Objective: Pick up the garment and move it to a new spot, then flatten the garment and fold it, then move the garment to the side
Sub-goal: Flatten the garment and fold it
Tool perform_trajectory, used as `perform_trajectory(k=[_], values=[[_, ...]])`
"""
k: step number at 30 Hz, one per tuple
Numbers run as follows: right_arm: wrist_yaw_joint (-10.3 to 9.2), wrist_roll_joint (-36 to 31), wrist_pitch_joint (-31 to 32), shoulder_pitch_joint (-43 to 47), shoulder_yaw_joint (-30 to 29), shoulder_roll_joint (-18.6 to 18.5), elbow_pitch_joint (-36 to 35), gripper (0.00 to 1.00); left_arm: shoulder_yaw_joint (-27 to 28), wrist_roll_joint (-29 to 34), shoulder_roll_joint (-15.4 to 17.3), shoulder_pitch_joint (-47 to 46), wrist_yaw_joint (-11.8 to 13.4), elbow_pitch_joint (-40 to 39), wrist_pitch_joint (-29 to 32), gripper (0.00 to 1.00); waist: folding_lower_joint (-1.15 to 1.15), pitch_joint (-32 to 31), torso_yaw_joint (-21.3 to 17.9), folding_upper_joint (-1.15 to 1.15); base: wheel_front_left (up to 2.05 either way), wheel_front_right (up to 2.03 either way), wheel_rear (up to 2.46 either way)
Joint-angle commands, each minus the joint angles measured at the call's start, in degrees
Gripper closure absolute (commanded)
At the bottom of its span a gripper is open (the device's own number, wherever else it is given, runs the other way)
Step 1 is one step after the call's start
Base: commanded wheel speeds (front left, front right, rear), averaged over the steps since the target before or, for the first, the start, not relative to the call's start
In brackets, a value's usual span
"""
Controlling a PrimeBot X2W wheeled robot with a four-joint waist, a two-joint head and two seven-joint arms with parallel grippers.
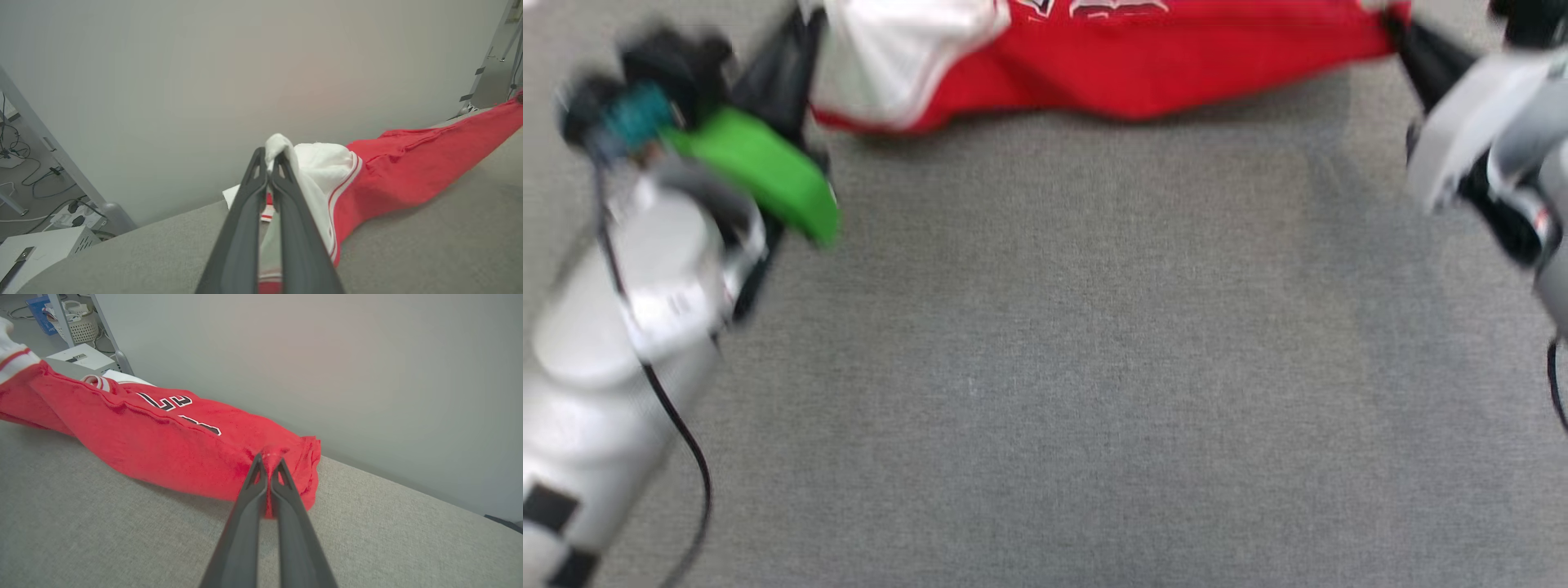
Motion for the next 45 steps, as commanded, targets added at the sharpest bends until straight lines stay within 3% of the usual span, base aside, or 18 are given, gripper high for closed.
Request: perform_trajectory(k=[1, 7, 12, 13, 19, 27, 34, 45], values=[[-0.05, 1.2, -0.4, 3.7, 1.0, -1.4, -1.5, 1.0, -0.8, -0.1, 1.0, 4.9, 1.4, -2.1, -0.3, 1.0, 0.0, -6.2, 1.4, 0.0, 0.0, 0.0, 0.0], [-0.05, 4.2, -0.6, 17.5, 2.8, -6.0, -7.0, 1.0, -2.6, -2.9, 4.1, 22.0, 7.1, -10.9, 0.0, 1.0, 0.0, -11.6, 1.9, 0.0, 0.0, 0.0, 0.0], [-0.05, 6.0, -0.7, 28.0, 1.4, -8.3, -9.9, 1.0, -5.4, -5.4, 6.0, 33.2, 9.7, -15.9, 1.5, 1.0, 0.0, -15.2, 2.1, 0.0, 0.0, 0.0, 0.0], [-0.05, 6.3, -0.9, 34.2, -0.3, -9.4, -11.4, 1.0, -6.1, -7.8, 6.2, 39.1, 11.5, -17.6, 1.7, 1.0, 0.0, -17.1, 2.3, 0.0, 0.0, 0.0, 0.0], [-0.05, 5.3, -0.4, 47.8, -5.8, -10.7, -16.3, 1.0, -7.8, -12.6, 7.0, 50.1, 14.1, -21.0, 2.5, 1.0, 0.0, -19.6, 2.3, 0.0, 0.0, 0.0, 0.0], [-0.05, 3.3, 3.8, 60.9, -15.0, -10.3, -24.3, 1.0, -8.0, -15.2, 8.9, 55.9, 16.1, -25.0, 2.8, 1.0, 0.0, -19.4, 2.5, 0.0, 0.0, 0.0, 0.0], [-0.05, 0.0, 9.2, 63.1, -23.0, -7.1, -31.1, 1.0, -8.0, -10.9, 8.1, 49.4, 15.3, -23.9, 2.9, 1.0, 0.0, -17.3, 2.3, 0.0, 0.0, 0.0, 0.0], [-0.05, -3.7, 14.5, 53.8, -30.4, -3.4, -35.0, 1.0, -5.0, -7.8, 6.1, 29.5, 7.6, -16.2, 5.8, 1.0, 0.0, -8.7, 1.5, 0.0, 0.0, 0.0, 0.0]])
